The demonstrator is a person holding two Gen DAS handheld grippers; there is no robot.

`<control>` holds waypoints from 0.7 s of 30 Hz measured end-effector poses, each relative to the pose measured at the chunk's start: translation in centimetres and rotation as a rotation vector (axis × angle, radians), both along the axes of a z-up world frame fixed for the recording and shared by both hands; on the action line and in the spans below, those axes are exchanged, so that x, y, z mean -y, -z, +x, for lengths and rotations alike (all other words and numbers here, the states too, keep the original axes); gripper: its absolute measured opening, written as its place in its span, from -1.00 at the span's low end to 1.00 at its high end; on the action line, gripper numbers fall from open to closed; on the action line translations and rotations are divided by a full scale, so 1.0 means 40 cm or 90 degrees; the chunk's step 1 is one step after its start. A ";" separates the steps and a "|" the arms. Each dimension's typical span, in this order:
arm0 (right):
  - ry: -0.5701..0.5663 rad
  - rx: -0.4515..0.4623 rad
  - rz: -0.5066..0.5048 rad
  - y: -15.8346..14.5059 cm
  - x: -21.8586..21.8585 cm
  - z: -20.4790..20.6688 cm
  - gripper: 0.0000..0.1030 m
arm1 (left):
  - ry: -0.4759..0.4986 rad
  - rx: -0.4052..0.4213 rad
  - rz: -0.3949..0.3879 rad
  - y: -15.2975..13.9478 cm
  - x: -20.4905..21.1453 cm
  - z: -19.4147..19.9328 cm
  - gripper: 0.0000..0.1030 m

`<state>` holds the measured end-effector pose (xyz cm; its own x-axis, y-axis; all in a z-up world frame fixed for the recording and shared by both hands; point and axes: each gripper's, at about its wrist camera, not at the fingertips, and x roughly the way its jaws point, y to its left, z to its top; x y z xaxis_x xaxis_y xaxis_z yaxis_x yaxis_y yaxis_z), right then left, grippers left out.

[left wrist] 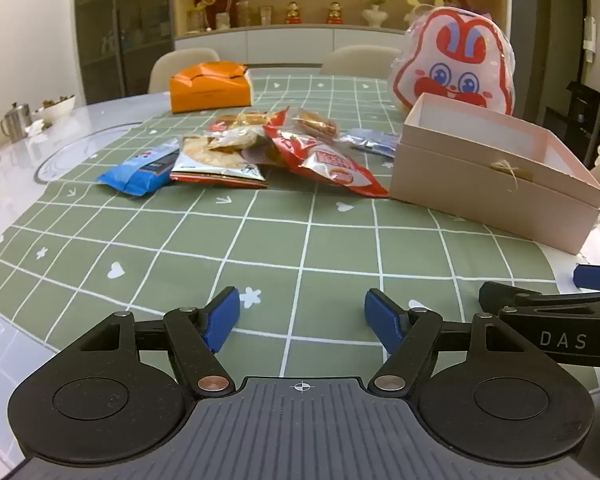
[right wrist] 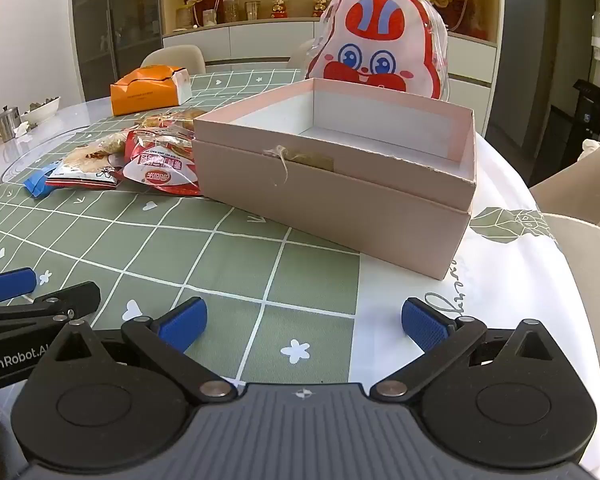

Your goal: Organize snacks

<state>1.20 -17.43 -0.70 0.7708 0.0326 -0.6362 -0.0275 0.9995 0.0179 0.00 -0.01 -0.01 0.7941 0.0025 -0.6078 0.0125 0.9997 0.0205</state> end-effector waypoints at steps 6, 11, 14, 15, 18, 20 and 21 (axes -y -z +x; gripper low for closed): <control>0.000 0.001 0.000 0.000 0.000 0.000 1.00 | -0.002 -0.001 0.001 0.000 0.003 0.001 0.49; 0.000 0.000 0.000 0.000 0.000 0.000 1.00 | -0.002 0.000 -0.002 0.000 -0.002 0.000 0.50; 0.000 0.000 0.000 0.000 0.000 0.000 1.00 | 0.000 0.000 -0.001 0.000 0.000 0.000 0.50; 0.000 0.000 0.000 -0.001 0.000 0.000 1.00 | 0.000 0.000 -0.001 0.000 0.000 0.000 0.50; 0.000 0.000 0.000 -0.001 0.000 0.000 1.00 | 0.000 0.000 -0.001 0.000 0.000 0.000 0.50; 0.000 0.000 0.000 -0.001 0.000 0.000 1.00 | -0.001 0.000 -0.001 0.000 0.000 0.000 0.50; 0.000 0.000 0.000 -0.001 0.000 0.000 1.00 | 0.000 -0.001 0.000 0.000 0.000 0.000 0.50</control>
